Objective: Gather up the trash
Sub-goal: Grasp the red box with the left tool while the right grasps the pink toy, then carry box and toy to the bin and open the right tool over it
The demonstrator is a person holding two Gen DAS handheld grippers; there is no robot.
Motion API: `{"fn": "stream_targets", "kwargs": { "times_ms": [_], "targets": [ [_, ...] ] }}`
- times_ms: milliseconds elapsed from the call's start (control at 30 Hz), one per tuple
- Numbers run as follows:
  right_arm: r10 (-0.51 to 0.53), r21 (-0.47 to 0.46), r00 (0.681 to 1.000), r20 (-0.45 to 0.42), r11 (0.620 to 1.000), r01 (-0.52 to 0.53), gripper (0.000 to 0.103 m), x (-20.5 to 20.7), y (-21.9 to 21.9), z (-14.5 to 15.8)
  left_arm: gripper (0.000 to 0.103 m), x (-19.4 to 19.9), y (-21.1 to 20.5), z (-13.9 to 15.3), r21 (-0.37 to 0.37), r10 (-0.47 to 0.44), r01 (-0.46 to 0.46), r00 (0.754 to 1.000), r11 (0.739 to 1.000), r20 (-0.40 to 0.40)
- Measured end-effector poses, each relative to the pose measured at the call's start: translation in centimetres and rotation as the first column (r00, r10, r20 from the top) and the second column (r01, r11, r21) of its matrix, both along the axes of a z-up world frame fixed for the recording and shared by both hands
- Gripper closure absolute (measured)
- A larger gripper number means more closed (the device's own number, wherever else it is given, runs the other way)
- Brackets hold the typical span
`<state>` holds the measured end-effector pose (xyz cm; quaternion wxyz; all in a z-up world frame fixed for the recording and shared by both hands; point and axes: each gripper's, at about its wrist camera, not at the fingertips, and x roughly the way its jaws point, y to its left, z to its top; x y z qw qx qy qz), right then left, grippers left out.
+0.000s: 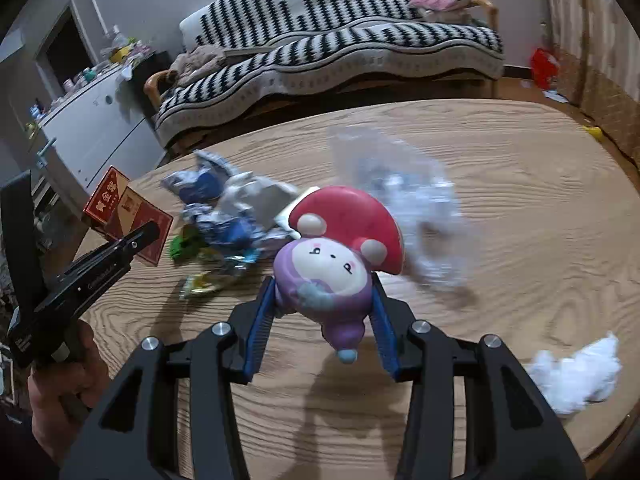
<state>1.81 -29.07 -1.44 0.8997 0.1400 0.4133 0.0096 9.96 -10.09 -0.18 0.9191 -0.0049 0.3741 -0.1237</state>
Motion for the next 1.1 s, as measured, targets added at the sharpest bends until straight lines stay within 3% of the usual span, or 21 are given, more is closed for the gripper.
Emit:
{"fn": "stream_targets", "kwargs": {
  "times_ms": [233, 467, 633, 833, 967, 1100],
  "targets": [
    [-0.130, -0.013, 0.991, 0.029, 0.991, 0.130, 0.058, -4.4, -8.3, 1.2, 0.082, -2.9, -7.1, 1.1, 0.009, -0.141, 0.141, 0.990, 0.990, 0.017],
    [-0.292, -0.014, 0.956, 0.034, 0.956, 0.292, 0.058, -10.8, -18.0, 1.0, 0.082, -7.2, -16.5, 1.8, 0.008, -0.334, 0.334, 0.942, 0.943, 0.027],
    [-0.406, -0.008, 0.914, 0.013, 0.914, 0.406, 0.057, -16.1, -24.6, -0.3, 0.082, -11.1, -23.8, 1.4, 0.016, -0.478, 0.477, 0.878, 0.879, 0.023],
    [-0.527, 0.002, 0.850, -0.011, 0.850, 0.527, 0.057, -22.8, -31.5, -1.8, 0.082, -16.4, -31.3, 0.3, 0.005, -0.633, 0.633, 0.774, 0.774, 0.018],
    [-0.603, 0.022, 0.796, -0.045, 0.796, 0.605, 0.057, -26.6, -35.4, -3.0, 0.082, -20.3, -35.4, -0.5, 0.009, -0.723, 0.722, 0.691, 0.691, 0.008],
    [-0.643, 0.018, 0.757, -0.118, 0.761, 0.649, 0.056, -29.3, -38.0, -5.2, 0.082, -23.2, -39.0, -1.5, 0.017, -0.782, 0.783, 0.623, 0.622, -0.020]
  ]
}}
